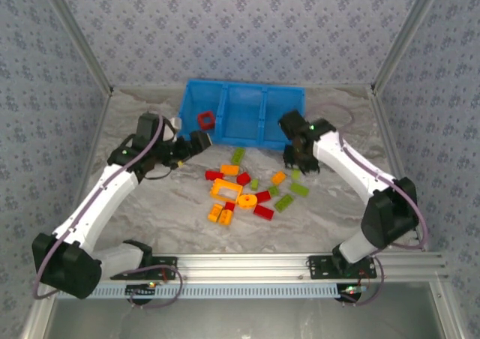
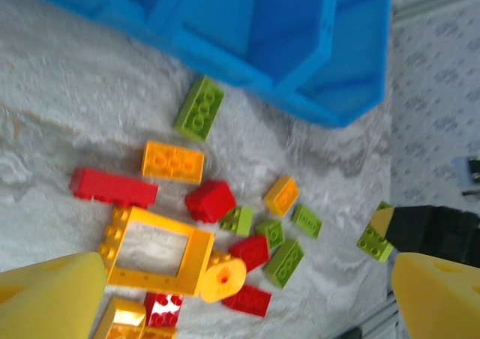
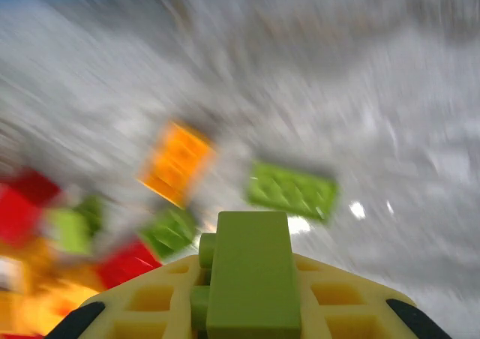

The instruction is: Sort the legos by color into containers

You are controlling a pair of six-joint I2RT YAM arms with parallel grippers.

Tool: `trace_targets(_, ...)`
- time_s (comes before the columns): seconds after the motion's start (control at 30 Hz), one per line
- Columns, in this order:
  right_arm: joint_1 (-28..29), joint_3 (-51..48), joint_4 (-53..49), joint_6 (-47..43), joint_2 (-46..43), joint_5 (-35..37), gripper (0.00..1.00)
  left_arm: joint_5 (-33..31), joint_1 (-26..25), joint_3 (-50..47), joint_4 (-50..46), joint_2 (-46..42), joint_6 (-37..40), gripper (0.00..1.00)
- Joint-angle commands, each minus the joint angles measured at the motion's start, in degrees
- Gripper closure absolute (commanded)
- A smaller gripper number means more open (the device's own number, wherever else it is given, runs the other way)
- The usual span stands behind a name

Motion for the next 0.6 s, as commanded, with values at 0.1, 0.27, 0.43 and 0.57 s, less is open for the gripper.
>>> trace_targets(0.1, -3.45, 22.43, -2.14, -4.06, 19.99, 7.2, 0.8, -0.55, 2.7, 7.01, 2.08, 3.79, -1.13, 0.02)
trace_targets(0.27, -7.49, 36.87, -1.16, -6.39, 33.05, 7.08, 0.79, -0.57, 2.7, 7.96, 3.14, 4.54, -1.86, 0.02)
trace_targets(0.43, -8.96, 46.72, -2.13, -7.08, 42.67, 4.96, 0.78, -0.46, 2.7, 8.05, 1.65, 3.63, -1.46, 0.02)
trace_targets(0.57, -8.81, 50.15, -3.24, -6.88, 46.71, 3.99, 0.75, -1.07, 2.7, 7.53, -0.77, 2.88, -0.73, 0.02)
